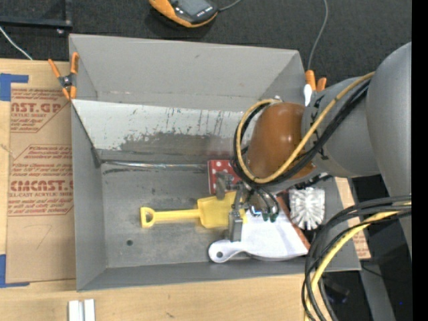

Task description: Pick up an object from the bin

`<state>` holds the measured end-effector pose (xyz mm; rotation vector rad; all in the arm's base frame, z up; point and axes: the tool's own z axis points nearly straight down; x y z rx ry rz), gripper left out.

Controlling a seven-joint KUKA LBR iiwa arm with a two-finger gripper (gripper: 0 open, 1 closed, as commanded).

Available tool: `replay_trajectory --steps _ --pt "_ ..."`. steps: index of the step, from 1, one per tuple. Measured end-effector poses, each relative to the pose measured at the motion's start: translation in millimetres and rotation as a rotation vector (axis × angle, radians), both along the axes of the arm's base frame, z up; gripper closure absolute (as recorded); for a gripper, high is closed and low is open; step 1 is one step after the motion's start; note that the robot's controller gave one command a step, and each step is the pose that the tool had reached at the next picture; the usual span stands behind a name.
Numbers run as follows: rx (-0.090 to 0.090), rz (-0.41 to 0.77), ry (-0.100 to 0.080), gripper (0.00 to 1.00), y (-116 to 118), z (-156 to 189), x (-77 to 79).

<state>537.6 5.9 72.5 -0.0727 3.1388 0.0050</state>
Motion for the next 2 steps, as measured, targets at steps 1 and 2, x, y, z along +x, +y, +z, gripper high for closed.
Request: replay_trajectory --steps 1,2 --pt "0.001 -0.059 -0.009 0.00 1.8 0.4 -5.7" --pt "0.002 0.000 -0.002 0.00 1.8 1.7 1.1"
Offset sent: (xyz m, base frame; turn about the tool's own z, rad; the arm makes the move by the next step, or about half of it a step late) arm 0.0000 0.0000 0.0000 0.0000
